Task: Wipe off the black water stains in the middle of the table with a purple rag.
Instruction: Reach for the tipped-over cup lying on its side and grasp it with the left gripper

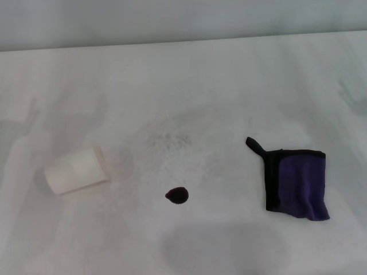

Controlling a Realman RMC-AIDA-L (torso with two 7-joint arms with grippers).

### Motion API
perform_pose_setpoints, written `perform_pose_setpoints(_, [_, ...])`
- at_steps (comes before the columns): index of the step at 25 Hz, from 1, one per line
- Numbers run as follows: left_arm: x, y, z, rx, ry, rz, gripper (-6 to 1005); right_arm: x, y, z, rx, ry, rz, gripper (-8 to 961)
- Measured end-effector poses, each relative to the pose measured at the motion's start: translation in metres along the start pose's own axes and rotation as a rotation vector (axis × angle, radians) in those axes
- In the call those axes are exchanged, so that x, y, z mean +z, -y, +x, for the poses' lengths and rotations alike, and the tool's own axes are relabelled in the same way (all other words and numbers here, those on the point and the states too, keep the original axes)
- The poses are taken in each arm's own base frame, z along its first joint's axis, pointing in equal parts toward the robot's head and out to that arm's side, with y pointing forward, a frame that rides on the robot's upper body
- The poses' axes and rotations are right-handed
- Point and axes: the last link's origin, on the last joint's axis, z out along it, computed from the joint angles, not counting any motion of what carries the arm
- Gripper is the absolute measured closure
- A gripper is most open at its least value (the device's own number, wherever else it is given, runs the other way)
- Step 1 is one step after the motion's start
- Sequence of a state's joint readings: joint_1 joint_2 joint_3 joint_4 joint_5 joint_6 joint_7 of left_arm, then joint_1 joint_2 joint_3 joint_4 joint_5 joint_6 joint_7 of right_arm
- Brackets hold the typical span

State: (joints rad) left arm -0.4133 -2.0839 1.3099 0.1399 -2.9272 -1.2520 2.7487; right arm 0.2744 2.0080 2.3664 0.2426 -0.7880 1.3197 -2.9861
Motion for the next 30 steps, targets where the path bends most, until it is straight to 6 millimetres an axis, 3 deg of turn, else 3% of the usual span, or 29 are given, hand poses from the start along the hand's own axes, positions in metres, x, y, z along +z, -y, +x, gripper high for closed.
perform_pose_setpoints(2, [0.0021,0.0004,-0.0002,0.004,0.006,0.001,132,-0.0010,-0.0017,0.0006,0.004,-0.002,-0.005,93])
perform_pose_setpoints(11, [0.0003,0.0028,-0.0020,0.039,0.018,0.012,138,0.0033,-0.0063,-0.0025,0.010,0.017,-0.021,107])
perform_pose_setpoints(28, [-0.0009,0.0046,-0.0008,0.035,0.012,0.016,303,0.0051,-0.0107,-0.0057,0.030,0.040,-0.030,109])
perform_pose_setpoints(30, [0.0006,0.0033,0.0013,0.024,0.008,-0.009,374,0.0044,-0.0109,-0.0060,0.031,0.043,-0.030,109])
